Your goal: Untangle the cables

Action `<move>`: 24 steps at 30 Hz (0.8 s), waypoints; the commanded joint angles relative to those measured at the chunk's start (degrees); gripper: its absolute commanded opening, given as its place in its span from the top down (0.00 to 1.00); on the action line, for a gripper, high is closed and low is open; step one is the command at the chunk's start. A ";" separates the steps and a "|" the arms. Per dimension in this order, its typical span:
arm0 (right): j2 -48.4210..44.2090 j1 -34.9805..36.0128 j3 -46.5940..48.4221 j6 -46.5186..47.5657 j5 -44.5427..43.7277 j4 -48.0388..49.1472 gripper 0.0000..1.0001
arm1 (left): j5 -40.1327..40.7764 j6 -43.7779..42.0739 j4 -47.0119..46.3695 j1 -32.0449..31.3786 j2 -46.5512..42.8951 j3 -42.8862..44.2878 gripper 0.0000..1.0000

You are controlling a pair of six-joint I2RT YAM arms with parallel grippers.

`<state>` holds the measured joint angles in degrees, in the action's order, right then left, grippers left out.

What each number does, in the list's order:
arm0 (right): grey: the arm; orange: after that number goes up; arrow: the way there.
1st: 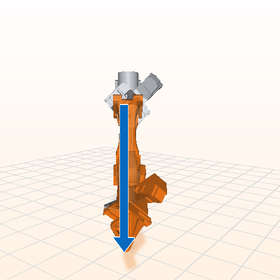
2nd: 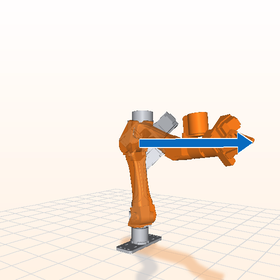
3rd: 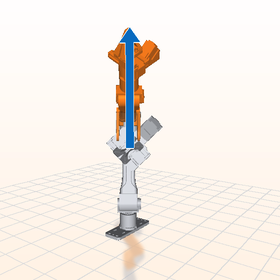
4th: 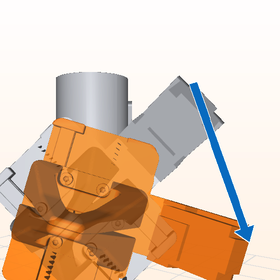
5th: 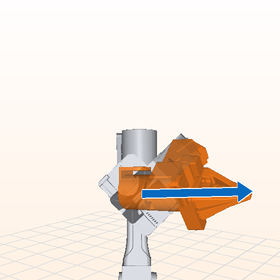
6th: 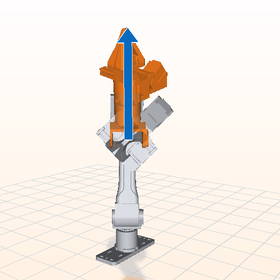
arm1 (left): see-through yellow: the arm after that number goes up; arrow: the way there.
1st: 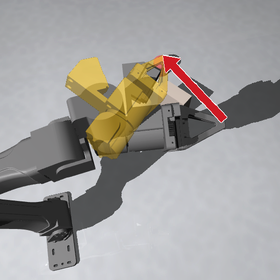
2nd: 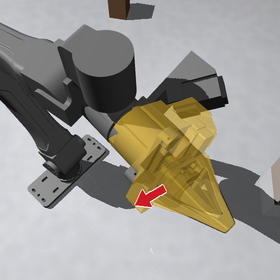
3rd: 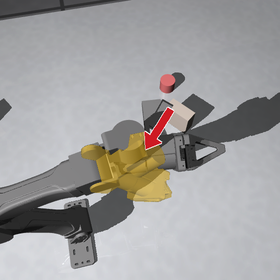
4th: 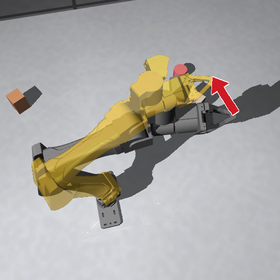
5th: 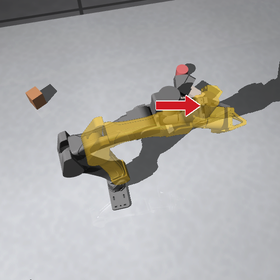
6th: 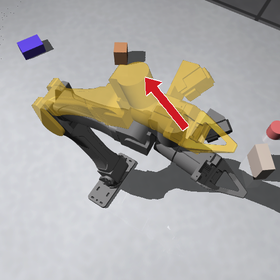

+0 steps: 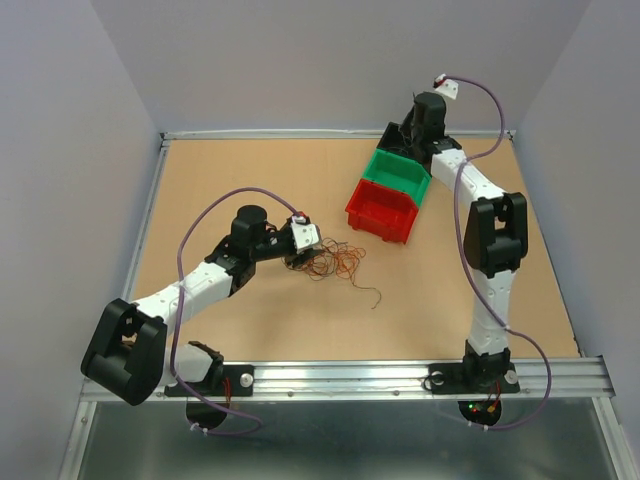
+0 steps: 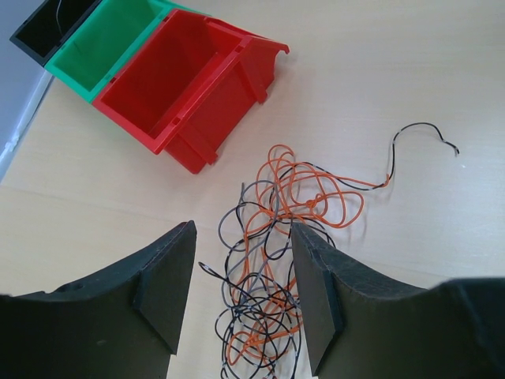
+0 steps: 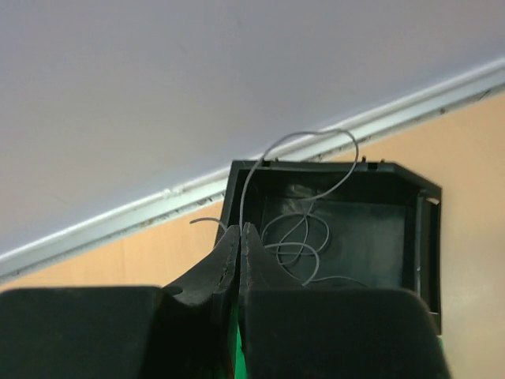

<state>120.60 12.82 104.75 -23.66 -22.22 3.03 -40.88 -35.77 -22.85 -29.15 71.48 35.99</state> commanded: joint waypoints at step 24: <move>27.41 -9.21 30.60 7.47 25.28 -16.83 1.00 | -1.30 -1.67 0.00 0.05 0.76 2.16 0.37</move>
<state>144.11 3.33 130.74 -25.80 -5.85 -11.57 -40.91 -36.58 -22.41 -29.15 71.70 36.01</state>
